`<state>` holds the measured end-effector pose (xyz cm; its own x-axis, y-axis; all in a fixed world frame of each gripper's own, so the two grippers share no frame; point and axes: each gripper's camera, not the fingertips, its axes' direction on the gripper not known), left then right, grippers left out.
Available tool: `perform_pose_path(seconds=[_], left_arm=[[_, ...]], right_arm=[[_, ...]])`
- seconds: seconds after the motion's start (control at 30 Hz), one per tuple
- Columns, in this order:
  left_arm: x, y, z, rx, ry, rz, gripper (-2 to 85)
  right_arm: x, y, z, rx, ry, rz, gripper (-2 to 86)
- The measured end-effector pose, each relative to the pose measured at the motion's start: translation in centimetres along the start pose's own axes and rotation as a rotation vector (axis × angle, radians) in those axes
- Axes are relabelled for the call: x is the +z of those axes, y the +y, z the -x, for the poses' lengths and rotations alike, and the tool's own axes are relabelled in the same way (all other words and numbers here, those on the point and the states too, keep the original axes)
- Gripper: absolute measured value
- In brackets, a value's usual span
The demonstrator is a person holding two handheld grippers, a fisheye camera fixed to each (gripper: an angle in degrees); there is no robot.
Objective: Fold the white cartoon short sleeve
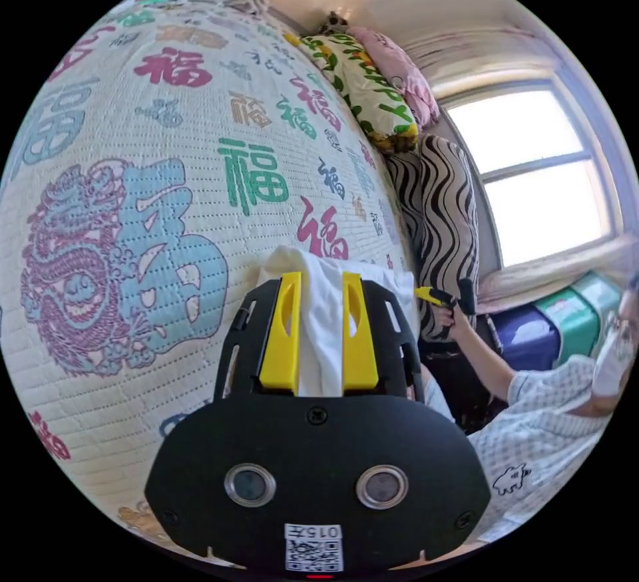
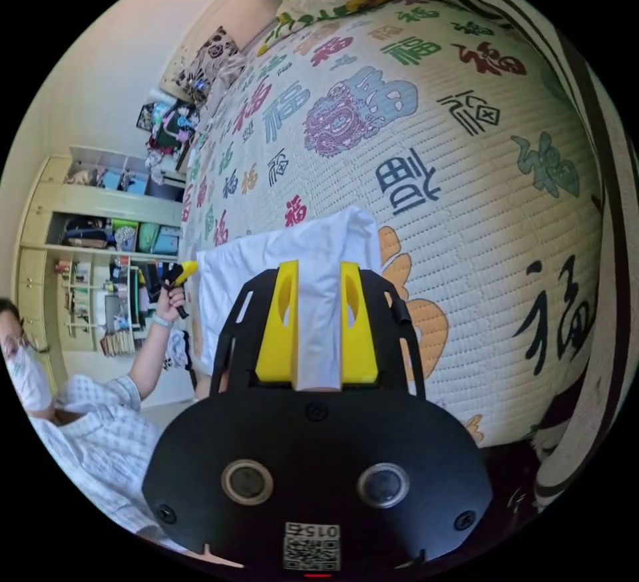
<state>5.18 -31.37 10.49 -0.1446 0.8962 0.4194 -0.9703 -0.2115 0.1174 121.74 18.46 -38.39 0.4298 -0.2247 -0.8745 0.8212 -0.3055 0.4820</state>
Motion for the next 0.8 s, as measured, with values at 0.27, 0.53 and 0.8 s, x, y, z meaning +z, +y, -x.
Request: perform_pose_path(seconds=[0.27,0.53,0.8], left_arm=[[-7.9,1.8,0.0,-0.305,-0.042,-0.167,1.5],[-17.7,10.6,-4.1,-0.321,-0.008,-0.354,6.7],[-19.6,9.9,-5.6,-0.359,-0.026,-0.361,9.7]], right_arm=[[-6.5,7.4,-2.9,0.097,-0.073,-0.161,8.5],[-10.8,16.9,-4.9,0.035,-0.140,-0.243,8.5],[-11.2,17.8,-10.0,0.131,-0.214,-0.261,9.0]])
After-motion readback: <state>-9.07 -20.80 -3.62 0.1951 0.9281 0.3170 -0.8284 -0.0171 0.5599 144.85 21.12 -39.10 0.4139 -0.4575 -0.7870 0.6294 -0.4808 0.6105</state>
